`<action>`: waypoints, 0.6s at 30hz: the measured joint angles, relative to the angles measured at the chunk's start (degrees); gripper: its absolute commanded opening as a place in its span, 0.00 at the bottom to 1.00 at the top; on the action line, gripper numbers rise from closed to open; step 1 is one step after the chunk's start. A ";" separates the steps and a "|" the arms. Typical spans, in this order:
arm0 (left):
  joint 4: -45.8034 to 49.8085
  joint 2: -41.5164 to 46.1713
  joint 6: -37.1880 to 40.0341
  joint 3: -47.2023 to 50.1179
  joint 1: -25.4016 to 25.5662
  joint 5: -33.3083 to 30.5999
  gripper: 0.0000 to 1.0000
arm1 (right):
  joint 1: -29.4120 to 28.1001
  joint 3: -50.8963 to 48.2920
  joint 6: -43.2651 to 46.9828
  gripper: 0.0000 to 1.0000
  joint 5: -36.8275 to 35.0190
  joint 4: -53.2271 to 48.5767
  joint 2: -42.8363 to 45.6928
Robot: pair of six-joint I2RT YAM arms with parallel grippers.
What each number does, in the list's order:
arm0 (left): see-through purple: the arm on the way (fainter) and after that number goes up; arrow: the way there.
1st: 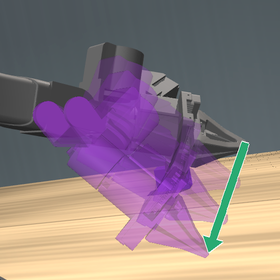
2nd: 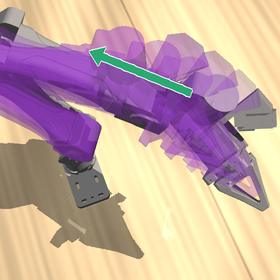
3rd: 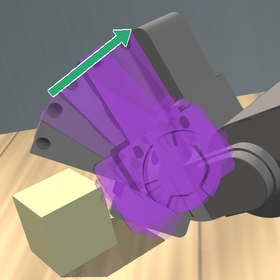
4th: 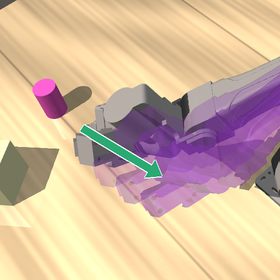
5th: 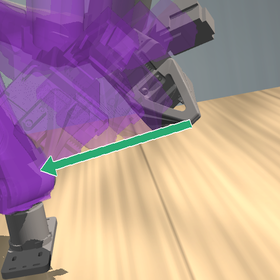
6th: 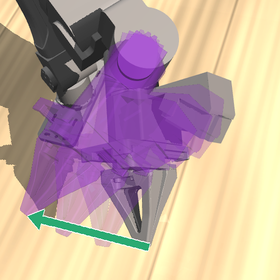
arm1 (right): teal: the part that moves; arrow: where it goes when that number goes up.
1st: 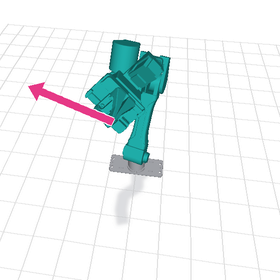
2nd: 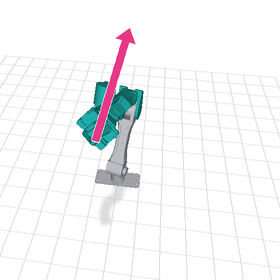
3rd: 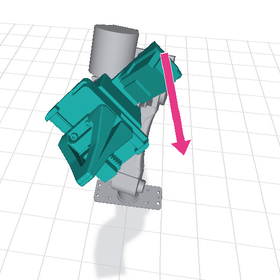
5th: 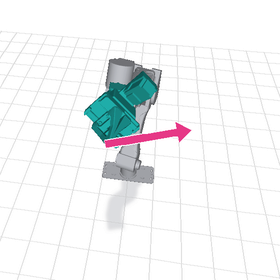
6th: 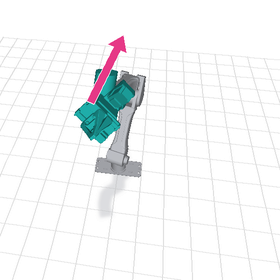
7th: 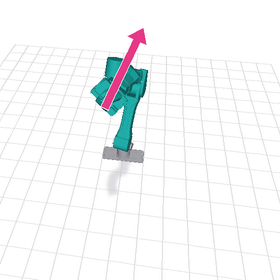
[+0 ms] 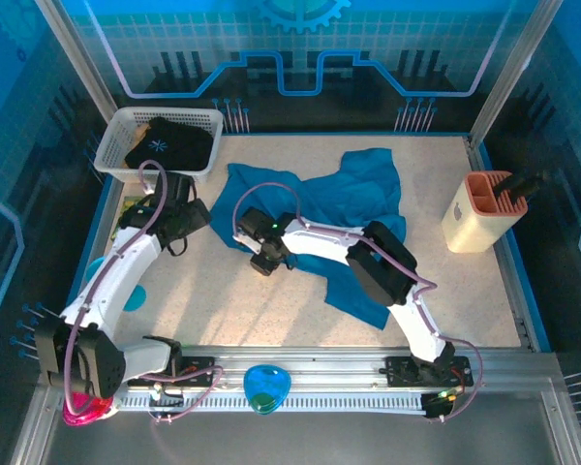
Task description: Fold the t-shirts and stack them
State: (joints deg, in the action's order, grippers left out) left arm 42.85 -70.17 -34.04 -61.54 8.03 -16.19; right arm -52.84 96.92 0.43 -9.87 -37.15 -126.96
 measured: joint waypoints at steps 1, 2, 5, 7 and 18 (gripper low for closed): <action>0.48 0.39 0.07 0.00 -0.09 0.00 0.70 | -0.09 0.90 0.17 0.34 -0.17 -0.87 -0.37; 1.01 0.83 0.09 0.00 -0.20 0.00 0.70 | -0.11 1.97 0.15 0.28 -0.37 -0.92 -0.96; 2.12 1.44 0.57 0.00 -0.39 0.17 0.70 | 0.15 3.87 -0.04 0.05 -0.17 -1.11 -2.45; 2.60 1.46 0.98 0.00 -0.44 0.50 0.70 | 0.09 3.98 -0.85 0.00 -0.63 -1.11 -2.51; 4.44 -2.38 2.64 -0.13 -0.42 4.55 0.67 | 9.81 -4.39 -8.52 0.00 2.86 2.05 3.34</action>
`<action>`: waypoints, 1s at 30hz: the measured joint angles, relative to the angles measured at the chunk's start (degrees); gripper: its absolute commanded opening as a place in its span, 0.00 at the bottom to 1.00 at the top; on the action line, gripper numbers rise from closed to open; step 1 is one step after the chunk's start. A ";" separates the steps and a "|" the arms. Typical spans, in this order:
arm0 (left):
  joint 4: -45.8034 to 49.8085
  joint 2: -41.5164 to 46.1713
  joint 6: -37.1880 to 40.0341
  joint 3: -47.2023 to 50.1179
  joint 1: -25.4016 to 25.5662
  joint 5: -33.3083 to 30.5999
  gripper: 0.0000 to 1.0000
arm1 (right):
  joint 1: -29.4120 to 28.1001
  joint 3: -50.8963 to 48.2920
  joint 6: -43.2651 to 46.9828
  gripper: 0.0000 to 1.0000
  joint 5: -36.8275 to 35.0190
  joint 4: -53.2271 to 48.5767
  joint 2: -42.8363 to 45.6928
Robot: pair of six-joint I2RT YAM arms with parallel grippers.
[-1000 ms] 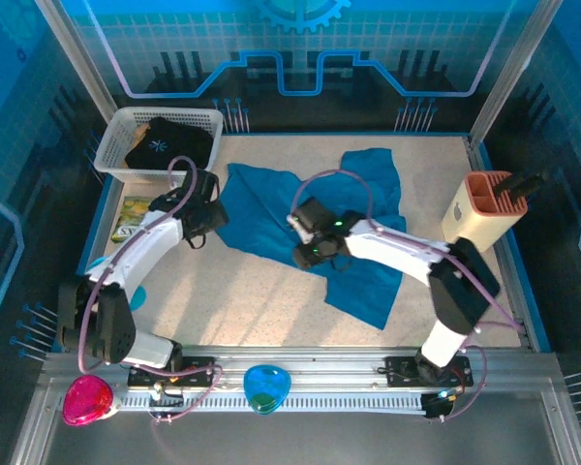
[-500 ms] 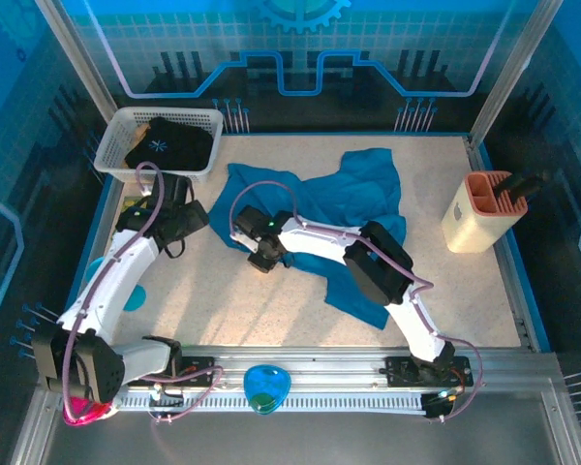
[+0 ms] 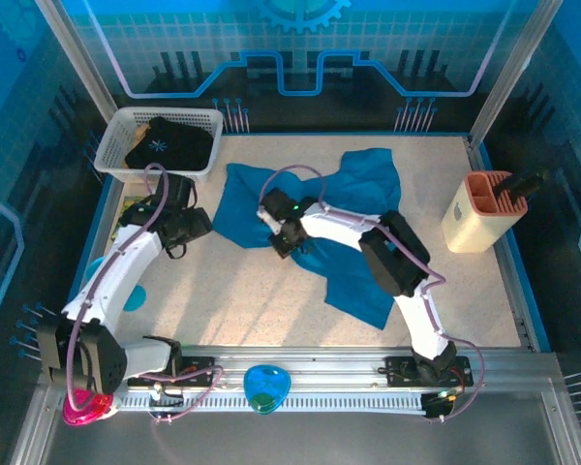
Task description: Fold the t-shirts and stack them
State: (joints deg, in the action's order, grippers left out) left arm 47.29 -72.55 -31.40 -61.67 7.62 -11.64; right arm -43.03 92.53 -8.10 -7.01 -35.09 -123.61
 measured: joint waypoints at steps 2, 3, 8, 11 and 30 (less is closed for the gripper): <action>0.09 -1.07 0.04 0.00 0.04 0.74 0.67 | 2.75 -1.11 -1.55 0.00 0.96 0.42 1.42; 0.07 -1.55 0.04 0.00 0.13 1.05 0.67 | 3.93 -1.57 -2.36 0.00 1.60 0.70 2.14; -0.04 -3.69 0.04 0.00 1.09 1.77 0.67 | 7.04 -2.58 -6.14 0.00 5.40 2.84 3.91; -1.18 -6.29 0.02 0.02 1.86 2.54 0.65 | 8.24 -2.71 -8.44 0.00 7.32 3.80 3.91; -16.20 -38.80 -0.76 -11.89 6.54 4.28 0.38 | 10.84 -3.74 -13.84 0.00 9.03 5.31 3.76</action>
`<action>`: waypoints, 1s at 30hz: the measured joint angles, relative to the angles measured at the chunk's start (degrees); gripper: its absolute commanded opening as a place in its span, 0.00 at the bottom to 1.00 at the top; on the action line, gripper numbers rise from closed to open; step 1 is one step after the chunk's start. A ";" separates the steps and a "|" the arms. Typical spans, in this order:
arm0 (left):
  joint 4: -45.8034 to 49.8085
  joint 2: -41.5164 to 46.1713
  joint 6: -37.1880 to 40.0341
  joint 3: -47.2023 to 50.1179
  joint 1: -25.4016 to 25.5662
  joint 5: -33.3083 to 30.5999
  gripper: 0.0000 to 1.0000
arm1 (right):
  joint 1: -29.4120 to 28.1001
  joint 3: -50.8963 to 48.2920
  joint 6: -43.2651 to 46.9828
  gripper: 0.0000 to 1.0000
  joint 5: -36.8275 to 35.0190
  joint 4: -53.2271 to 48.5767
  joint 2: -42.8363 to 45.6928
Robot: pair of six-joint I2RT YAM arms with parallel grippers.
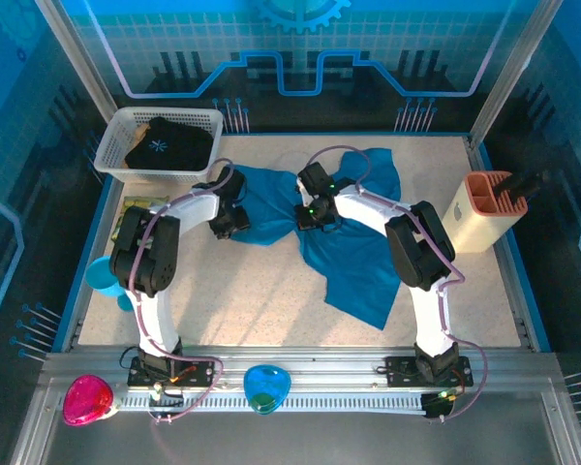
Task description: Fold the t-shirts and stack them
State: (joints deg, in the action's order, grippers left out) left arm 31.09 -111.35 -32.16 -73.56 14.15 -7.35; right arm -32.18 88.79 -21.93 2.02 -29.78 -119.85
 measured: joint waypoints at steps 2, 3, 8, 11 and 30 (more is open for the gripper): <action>-0.09 -1.88 -0.17 -1.53 0.00 -0.83 0.16 | 0.00 -1.36 -0.20 0.00 0.02 0.35 0.02; 1.11 -2.27 -0.26 -2.19 0.00 -1.66 0.04 | 0.00 -2.14 -0.22 0.00 0.04 0.50 0.02; 2.62 -2.25 -0.26 -4.11 0.83 -2.80 0.00 | -0.02 -4.90 -0.35 0.00 0.44 1.05 0.98; 8.02 -1.42 1.09 -6.75 2.56 -4.57 0.00 | -0.02 -6.95 -0.33 0.00 0.44 0.76 3.28; 34.21 -33.33 11.78 -57.35 4.79 -1.95 0.72 | 0.39 -3.93 -1.46 0.00 -3.54 -0.07 2.03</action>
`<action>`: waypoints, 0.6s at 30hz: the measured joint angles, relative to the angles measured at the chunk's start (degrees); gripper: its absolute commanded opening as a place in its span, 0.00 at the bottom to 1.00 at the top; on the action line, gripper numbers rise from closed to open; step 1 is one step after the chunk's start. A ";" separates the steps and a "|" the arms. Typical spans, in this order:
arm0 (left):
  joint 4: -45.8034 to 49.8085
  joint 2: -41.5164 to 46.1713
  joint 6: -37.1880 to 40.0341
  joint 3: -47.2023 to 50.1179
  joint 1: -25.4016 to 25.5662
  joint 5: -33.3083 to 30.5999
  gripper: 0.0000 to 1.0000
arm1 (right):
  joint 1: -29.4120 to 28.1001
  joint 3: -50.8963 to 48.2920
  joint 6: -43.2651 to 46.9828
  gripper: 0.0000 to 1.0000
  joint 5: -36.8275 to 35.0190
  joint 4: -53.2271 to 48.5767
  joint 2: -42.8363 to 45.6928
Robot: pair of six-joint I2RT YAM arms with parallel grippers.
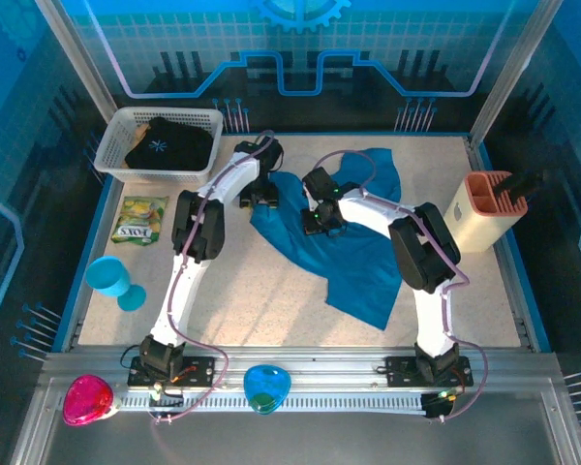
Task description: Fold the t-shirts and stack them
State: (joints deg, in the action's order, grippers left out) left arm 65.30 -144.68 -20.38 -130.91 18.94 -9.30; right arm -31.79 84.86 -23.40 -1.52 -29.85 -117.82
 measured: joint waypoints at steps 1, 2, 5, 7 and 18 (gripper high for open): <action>0.02 0.70 0.00 0.02 0.00 0.02 0.73 | -0.02 0.00 -0.20 0.00 0.00 -0.13 -0.22; -0.35 1.55 -0.15 0.52 0.07 -0.07 0.75 | -0.02 0.02 -0.28 0.00 0.00 -0.15 -0.31; -2.32 5.09 -0.22 5.97 0.11 -0.85 0.78 | -0.02 0.00 -0.63 0.00 0.00 -0.07 -0.31; -3.30 8.15 -0.24 10.43 0.09 -1.73 0.80 | -0.02 0.00 -0.81 0.00 0.00 -0.11 -0.31; -9.27 21.90 -1.29 26.51 -1.01 0.20 0.53 | -0.02 -2.93 -1.25 0.00 0.02 0.63 1.97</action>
State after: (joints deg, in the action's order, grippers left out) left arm 56.03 -122.78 -21.67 -104.40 17.93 -9.10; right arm -31.81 81.93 -24.64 -1.50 -29.21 -115.85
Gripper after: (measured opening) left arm 0.546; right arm 0.051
